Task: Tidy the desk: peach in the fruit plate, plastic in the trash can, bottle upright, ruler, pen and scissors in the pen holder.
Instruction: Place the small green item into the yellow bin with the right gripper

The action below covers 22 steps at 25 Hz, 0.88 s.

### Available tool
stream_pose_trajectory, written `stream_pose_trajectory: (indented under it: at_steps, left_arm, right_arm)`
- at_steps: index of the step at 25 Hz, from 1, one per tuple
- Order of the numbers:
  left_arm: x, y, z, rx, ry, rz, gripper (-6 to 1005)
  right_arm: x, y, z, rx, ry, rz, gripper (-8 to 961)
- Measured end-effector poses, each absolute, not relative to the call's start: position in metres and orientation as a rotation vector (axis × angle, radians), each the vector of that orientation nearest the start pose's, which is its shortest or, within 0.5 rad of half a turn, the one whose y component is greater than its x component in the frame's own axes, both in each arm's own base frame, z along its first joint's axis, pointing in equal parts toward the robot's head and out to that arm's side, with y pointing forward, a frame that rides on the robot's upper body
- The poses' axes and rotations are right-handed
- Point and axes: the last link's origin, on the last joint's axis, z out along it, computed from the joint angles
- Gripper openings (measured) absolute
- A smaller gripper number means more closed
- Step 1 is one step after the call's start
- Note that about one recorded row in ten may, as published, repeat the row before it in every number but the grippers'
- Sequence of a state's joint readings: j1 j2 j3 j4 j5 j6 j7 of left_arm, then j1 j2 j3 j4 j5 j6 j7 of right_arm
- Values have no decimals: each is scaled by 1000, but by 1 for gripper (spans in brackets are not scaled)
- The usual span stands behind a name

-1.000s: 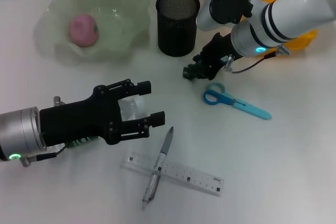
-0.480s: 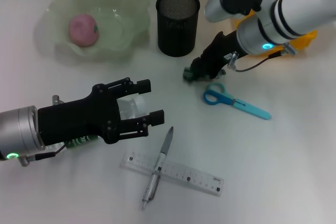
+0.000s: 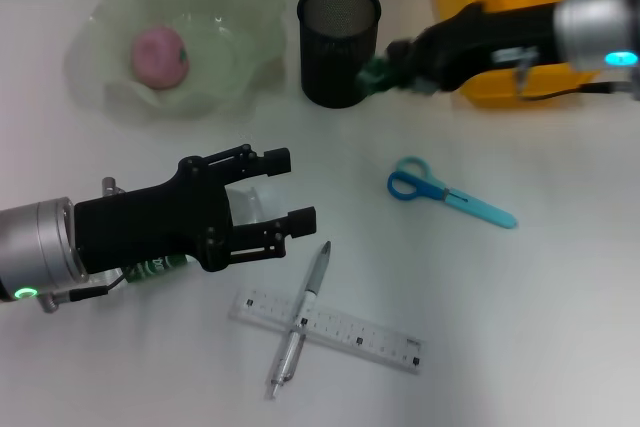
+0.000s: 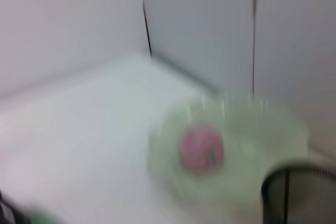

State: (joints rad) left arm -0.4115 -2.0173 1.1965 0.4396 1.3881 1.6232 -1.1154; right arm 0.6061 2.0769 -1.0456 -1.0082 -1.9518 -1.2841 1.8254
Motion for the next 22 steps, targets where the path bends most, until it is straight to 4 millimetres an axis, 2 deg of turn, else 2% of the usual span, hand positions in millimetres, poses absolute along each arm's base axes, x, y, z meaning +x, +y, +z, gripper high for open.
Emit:
stream_pose_trajectory:
  at_steps: [1,2,4,5,8,9,11,14,22]
  left_arm:
    - [-256,280,-27,-2742,-492,-1093,802]
    - [-255,280,-27,-2744,-489,-1097,802]
    - [-254,280,-26,-2746,-491,-1102,802]
    - [-254,280,-26,-2746,-491,-1102,802]
    - [-253,280,-26,-2750,-492,-1107,802]
    - [-252,281,-26,-2751,-491,-1108,802]
    - [-252,281,-26,-2752,-492,-1109,802]
    - [-251,282,-26,-2758,-500,-1108,802]
    - [-251,282,-26,-2758,-501,-1109,802]
  right_arm:
    - [176,395,14,-2665,568,484,-2]
    - [188,388,37,-2578,591,669,-2]
    - [201,384,55,-2473,597,793,1]
    - [201,384,55,-2473,597,793,3]
    - [225,384,74,-2282,606,915,8]
    - [241,388,82,-2144,625,957,10]
    - [247,390,83,-2104,631,957,13]
    - [263,404,82,-1986,643,888,18]
    - [268,423,74,-1942,686,800,31]
